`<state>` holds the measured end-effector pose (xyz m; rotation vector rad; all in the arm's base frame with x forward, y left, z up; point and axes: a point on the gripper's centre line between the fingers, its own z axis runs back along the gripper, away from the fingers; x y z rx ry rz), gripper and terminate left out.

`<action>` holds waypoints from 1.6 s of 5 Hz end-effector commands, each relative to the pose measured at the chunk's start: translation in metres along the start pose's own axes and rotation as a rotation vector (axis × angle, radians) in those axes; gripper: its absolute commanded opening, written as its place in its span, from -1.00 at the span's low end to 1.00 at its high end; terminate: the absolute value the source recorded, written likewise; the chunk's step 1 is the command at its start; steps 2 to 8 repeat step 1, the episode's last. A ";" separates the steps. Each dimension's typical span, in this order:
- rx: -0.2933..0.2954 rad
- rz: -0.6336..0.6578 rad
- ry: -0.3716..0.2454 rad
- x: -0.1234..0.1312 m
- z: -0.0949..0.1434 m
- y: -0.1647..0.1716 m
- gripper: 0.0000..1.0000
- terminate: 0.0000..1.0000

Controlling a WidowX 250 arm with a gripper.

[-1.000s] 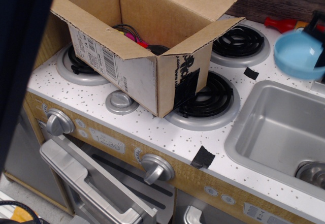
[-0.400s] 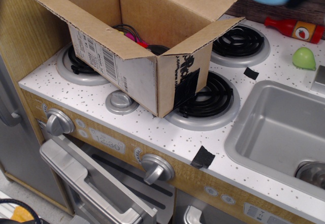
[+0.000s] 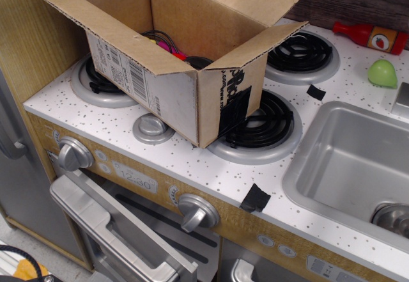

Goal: Pick up bowl and put in small4fbox

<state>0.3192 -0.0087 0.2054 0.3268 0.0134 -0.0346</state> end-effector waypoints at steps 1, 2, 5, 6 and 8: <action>0.027 0.038 -0.103 0.004 -0.002 0.027 1.00 1.00; 0.027 0.038 -0.103 0.004 -0.002 0.027 1.00 1.00; 0.027 0.038 -0.103 0.004 -0.002 0.027 1.00 1.00; 0.027 0.038 -0.103 0.004 -0.002 0.027 1.00 1.00; 0.027 0.038 -0.103 0.004 -0.002 0.027 1.00 1.00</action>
